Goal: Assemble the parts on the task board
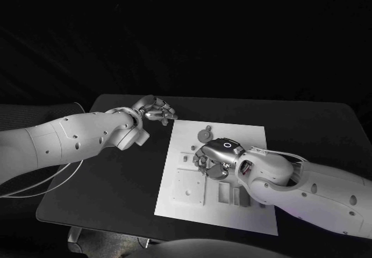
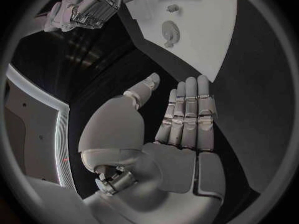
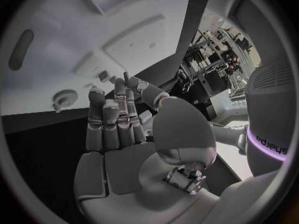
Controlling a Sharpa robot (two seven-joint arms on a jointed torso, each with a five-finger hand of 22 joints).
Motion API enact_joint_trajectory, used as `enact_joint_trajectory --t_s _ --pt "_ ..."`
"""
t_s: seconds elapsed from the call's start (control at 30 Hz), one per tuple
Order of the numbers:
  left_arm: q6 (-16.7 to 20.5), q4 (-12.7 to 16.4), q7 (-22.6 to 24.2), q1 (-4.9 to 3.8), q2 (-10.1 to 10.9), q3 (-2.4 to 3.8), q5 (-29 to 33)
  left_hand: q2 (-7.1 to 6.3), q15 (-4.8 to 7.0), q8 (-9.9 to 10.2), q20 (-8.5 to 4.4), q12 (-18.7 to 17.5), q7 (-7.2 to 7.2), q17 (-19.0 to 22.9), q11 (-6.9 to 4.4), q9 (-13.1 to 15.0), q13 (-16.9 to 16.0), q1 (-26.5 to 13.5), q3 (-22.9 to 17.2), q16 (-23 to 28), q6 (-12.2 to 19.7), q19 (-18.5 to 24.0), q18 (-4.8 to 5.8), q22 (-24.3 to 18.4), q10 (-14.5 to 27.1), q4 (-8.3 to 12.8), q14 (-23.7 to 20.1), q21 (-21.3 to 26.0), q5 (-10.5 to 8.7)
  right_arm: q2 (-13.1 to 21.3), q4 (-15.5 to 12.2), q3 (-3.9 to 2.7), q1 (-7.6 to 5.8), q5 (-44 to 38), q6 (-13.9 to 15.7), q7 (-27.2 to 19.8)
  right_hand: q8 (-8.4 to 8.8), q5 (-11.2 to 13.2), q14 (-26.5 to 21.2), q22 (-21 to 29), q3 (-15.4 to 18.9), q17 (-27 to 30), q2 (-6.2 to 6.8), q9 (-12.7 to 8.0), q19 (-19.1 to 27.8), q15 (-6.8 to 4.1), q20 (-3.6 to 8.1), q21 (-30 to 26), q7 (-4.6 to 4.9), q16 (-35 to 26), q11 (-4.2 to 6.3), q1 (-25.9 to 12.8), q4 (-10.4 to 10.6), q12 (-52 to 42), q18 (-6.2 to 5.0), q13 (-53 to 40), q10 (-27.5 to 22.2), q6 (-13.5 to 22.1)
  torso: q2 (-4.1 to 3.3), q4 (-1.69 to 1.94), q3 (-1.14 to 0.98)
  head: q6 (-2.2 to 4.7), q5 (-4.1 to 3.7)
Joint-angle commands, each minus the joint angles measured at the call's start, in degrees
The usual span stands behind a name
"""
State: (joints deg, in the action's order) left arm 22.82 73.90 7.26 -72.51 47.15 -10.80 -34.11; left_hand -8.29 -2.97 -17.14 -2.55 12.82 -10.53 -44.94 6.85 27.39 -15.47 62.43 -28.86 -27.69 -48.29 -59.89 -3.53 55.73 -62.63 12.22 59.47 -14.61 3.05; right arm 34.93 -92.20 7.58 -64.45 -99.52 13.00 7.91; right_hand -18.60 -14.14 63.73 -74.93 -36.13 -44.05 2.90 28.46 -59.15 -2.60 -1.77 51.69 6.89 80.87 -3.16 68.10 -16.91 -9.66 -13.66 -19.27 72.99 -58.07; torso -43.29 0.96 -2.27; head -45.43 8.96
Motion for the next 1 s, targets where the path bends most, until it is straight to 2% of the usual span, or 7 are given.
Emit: enact_joint_trajectory --t_s 0.03,0.17,0.27,0.53,1.0 --pt "0.08 -0.03 0.2 -0.03 -0.2 0.02 -0.02 0.24 0.06 -0.27 -0.19 -0.24 0.04 -0.1 0.22 -0.08 0.09 0.46 0.1 0.23 0.21 -0.41 -0.76 0.07 0.16 -0.34 0.43 0.27 0.09 -0.56 0.3 0.26 0.4 -1.84 -1.78 -0.63 -0.11 -0.31 -0.07 -0.38 -0.25 0.06 -0.61 0.09 0.14 -0.39 0.3 -0.05 -0.01 -0.09 -0.03 -0.12 0.16 0.24 -1.34 0.0 0.23 -0.32 -0.01 -0.05 -0.06 -0.46 0.28" --pt "-0.03 0.03 0.21 -0.03 -0.32 0.02 -0.02 0.25 0.06 -0.28 -0.19 -0.27 0.04 -0.13 0.23 -0.09 0.09 0.47 0.11 0.26 0.21 -0.41 -0.75 0.08 0.17 -0.34 0.44 0.28 0.09 -1.63 1.24 0.74 1.11 -2.44 -1.93 -0.62 -0.1 -0.31 -0.07 -0.38 -0.25 0.06 -0.63 0.09 0.14 -0.39 0.3 -0.05 -0.01 -0.09 -0.04 -0.13 0.16 0.26 -1.34 0.0 0.23 -0.31 -0.01 -0.07 -0.05 -0.94 0.65" --pt "-0.05 0.05 0.17 -0.03 -0.38 0.02 -0.02 0.26 0.06 -0.28 -0.19 -0.29 0.04 -0.16 0.23 -0.09 0.1 0.48 0.11 0.28 0.22 -0.41 -0.75 0.08 0.17 -0.35 0.45 0.28 0.09 -2.31 1.74 0.77 1.59 -2.54 -1.9 -0.56 -0.1 -0.31 -0.07 -0.38 -0.25 0.06 -0.65 0.09 0.14 -0.38 0.3 -0.06 0.0 -0.09 -0.04 -0.14 0.16 0.28 -1.34 -0.01 0.23 -0.3 0.0 -0.05 -0.07 -1.22 0.87" --pt "-0.09 0.01 0.1 -0.04 -0.38 0.01 -0.02 0.27 0.06 -0.29 -0.19 -0.32 0.04 -0.21 0.24 -0.1 0.11 0.51 0.1 0.32 0.22 -0.41 -0.75 0.09 0.18 -0.34 0.45 0.3 0.09 -2.62 2.49 1.21 1.99 -3.28 -2.29 -0.45 -0.09 -0.32 -0.05 -0.38 -0.25 0.06 -0.67 0.09 0.13 -0.38 0.31 -0.05 0.0 -0.08 -0.05 -0.15 0.15 0.31 -1.34 -0.01 0.24 -0.3 0.0 -0.01 0.01 -1.77 1.09" --pt "-0.14 -0.01 0.1 -0.04 -0.42 0.01 -0.03 0.31 0.06 -0.32 -0.19 -0.38 0.04 -0.31 0.25 -0.12 0.12 0.55 0.1 0.41 0.23 -0.42 -0.74 0.12 0.16 -0.34 0.48 0.33 0.09 -2.7 2.8 1.38 2.58 -3.81 -2.97 -0.43 -0.08 -0.32 -0.01 -0.38 -0.24 0.06 -0.71 0.09 0.1 -0.37 0.32 -0.05 0.0 -0.06 -0.05 -0.17 0.14 0.37 -1.34 -0.02 0.28 -0.31 0.01 -0.06 0.0 -2.67 2.0"
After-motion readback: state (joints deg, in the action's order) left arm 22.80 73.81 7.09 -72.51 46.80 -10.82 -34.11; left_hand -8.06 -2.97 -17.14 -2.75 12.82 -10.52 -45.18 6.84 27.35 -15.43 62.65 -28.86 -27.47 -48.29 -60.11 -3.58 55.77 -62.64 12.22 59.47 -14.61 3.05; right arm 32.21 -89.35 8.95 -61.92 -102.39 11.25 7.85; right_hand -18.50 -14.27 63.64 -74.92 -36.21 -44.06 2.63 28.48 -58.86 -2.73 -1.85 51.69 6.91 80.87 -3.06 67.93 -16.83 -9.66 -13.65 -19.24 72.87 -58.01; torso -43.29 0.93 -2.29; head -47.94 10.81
